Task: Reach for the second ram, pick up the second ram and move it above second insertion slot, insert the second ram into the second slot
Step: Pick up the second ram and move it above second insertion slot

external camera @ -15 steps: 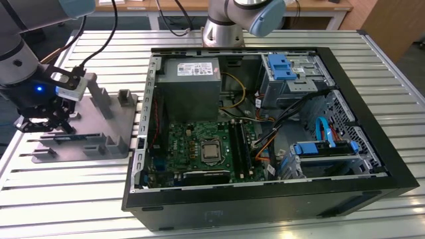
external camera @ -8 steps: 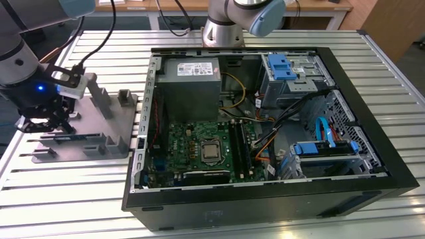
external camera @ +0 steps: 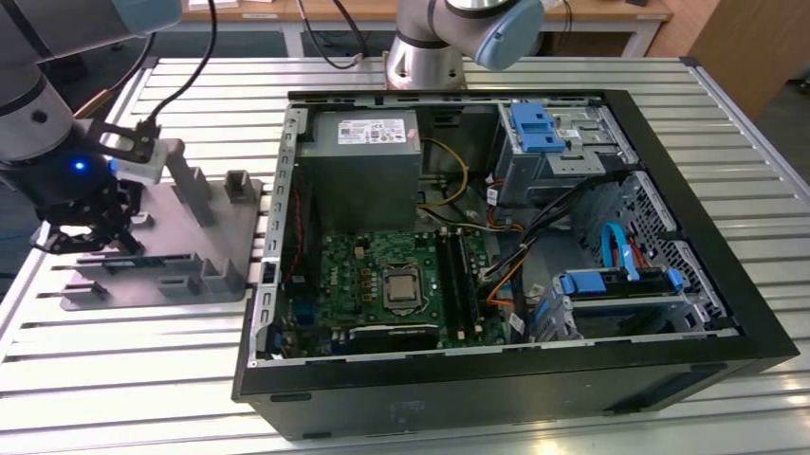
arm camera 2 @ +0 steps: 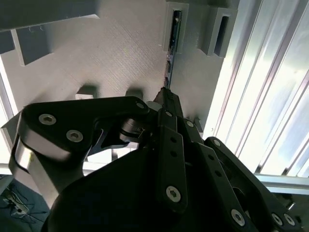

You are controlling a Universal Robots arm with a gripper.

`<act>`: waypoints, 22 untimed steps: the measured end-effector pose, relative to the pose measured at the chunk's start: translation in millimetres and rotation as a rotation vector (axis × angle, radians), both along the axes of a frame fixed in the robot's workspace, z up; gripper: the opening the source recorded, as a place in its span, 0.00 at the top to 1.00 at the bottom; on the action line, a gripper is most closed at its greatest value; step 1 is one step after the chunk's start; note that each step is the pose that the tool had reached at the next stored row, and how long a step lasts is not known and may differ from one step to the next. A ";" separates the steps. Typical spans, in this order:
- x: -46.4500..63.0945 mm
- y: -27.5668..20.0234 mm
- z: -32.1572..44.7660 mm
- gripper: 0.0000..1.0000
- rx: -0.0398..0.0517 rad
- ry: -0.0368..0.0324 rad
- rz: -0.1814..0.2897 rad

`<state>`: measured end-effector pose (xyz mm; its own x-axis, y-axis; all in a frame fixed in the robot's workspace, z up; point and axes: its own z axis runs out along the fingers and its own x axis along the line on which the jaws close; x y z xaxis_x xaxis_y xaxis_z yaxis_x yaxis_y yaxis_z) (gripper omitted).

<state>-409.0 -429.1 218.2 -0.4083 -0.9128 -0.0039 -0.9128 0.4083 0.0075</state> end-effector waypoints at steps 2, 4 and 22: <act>0.0 0.0 0.0 0.90 0.0000 0.0000 0.018; 0.0 0.0 0.0 0.90 0.0000 0.0000 0.035; 0.0 0.0 0.0 0.90 0.0007 0.0000 0.233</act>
<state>-409.0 -429.1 218.2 -0.1865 -0.9824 -0.0046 -0.9824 0.1865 0.0078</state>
